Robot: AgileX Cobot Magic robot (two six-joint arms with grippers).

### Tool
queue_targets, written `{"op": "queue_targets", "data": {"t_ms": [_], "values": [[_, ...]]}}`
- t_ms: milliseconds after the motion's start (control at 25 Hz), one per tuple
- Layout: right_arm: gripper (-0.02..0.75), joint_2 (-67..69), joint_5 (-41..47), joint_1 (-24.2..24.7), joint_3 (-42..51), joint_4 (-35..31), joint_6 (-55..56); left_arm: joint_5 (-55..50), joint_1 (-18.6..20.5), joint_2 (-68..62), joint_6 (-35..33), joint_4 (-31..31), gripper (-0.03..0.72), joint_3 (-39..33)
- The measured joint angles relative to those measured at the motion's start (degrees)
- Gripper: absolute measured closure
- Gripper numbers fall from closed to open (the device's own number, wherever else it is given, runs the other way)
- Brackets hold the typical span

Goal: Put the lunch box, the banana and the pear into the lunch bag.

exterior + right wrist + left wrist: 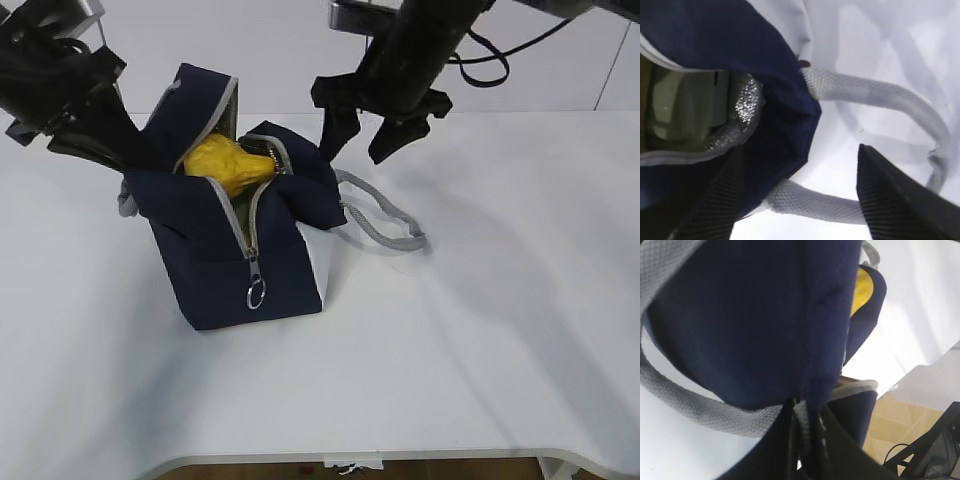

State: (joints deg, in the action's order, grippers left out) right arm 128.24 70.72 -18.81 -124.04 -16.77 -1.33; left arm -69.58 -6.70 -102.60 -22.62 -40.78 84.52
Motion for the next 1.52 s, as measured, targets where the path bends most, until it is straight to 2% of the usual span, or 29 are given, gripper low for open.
{"op": "queue_targets", "data": {"t_ms": [200, 360, 480, 680, 880, 1520], "values": [[0.198, 0.0, 0.0, 0.0, 3.6, 0.01, 1.71, 0.0, 0.0, 0.0, 0.0, 0.0, 0.676, 0.0], [0.198, -0.13, 0.0, 0.12, 4.95, -2.58, 3.04, 0.0, 0.0, 0.0, 0.0, 0.41, 0.676, 0.0], [0.197, -1.86, -0.11, 0.12, 7.8, -3.32, 4.29, 0.0, 0.0, 0.0, 0.0, 2.9, 0.676, 0.0], [0.197, -5.57, -0.11, 1.0, 13.36, -5.1, 6.91, 0.0, 0.0, 0.01, 0.0, 3.14, 0.676, 0.0], [0.198, -6.76, -0.11, 2.02, 13.62, -10.29, 10.46, 0.0, 0.0, 0.11, 0.0, 3.35, 0.676, 0.0], [0.198, -6.76, -0.18, 2.02, 13.79, -16.31, 31.02, 0.0, 0.0, 0.11, 0.0, 3.61, 0.676, 0.0]]}}
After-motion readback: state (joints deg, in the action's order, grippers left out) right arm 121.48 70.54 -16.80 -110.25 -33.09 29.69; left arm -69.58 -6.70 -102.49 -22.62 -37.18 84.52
